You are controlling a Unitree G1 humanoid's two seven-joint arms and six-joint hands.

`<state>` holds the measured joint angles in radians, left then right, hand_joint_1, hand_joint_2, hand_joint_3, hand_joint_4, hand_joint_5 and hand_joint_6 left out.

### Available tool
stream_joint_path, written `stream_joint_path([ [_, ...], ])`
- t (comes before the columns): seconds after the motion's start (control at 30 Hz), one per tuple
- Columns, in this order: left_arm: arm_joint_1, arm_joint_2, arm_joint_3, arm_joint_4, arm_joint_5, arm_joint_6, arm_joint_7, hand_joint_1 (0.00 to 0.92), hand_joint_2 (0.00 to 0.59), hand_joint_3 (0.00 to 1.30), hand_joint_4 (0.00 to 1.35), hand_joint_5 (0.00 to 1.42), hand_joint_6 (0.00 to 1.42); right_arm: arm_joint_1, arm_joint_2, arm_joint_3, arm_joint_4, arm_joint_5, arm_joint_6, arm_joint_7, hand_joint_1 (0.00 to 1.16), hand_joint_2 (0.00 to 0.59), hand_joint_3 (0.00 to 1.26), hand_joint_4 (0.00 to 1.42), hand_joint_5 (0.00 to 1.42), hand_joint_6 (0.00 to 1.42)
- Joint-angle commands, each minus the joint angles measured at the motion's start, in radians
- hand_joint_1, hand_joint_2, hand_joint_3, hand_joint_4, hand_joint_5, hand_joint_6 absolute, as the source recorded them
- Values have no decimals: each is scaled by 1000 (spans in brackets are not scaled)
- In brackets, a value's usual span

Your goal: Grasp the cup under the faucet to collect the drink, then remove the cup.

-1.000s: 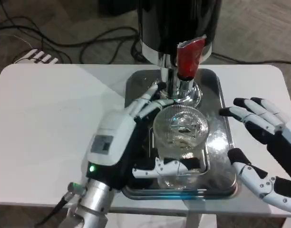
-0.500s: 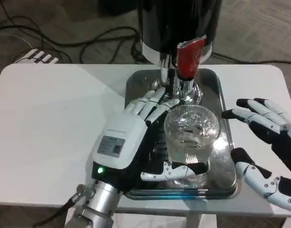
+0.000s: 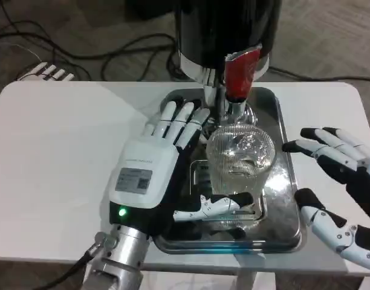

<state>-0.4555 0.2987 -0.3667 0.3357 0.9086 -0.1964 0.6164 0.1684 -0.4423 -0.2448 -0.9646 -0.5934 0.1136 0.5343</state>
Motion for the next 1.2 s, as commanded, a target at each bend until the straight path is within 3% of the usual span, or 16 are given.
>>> stream_joint_path([
  [0.03, 21, 8, 7, -15, -10, 13, -8, 223, 35, 184, 0, 29, 142, 2, -9, -2, -11, 14, 7, 1, 179, 521, 170, 62, 36, 268],
  [0.63, 116, 76, 68, -118, -76, -46, -27, 184, 0, 209, 0, 40, 144, -40, -5, 31, 38, 7, 24, -15, 157, 514, 165, 64, 26, 267],
  [0.73, 135, 86, 84, -142, -94, -70, -31, 139, 0, 210, 0, 40, 144, -50, -4, 38, 47, 3, 29, -18, 134, 505, 165, 64, 26, 267],
  [0.93, 206, 124, 146, -227, -150, -139, -49, 99, 0, 218, 0, 40, 156, -63, -4, 49, 59, -23, 37, -29, 121, 505, 165, 64, 26, 267],
  [1.2, 328, 181, 292, -383, -254, -244, -94, 54, 0, 261, 0, 94, 174, -84, 3, 84, 75, -67, 51, -39, 104, 490, 165, 57, 26, 264],
])
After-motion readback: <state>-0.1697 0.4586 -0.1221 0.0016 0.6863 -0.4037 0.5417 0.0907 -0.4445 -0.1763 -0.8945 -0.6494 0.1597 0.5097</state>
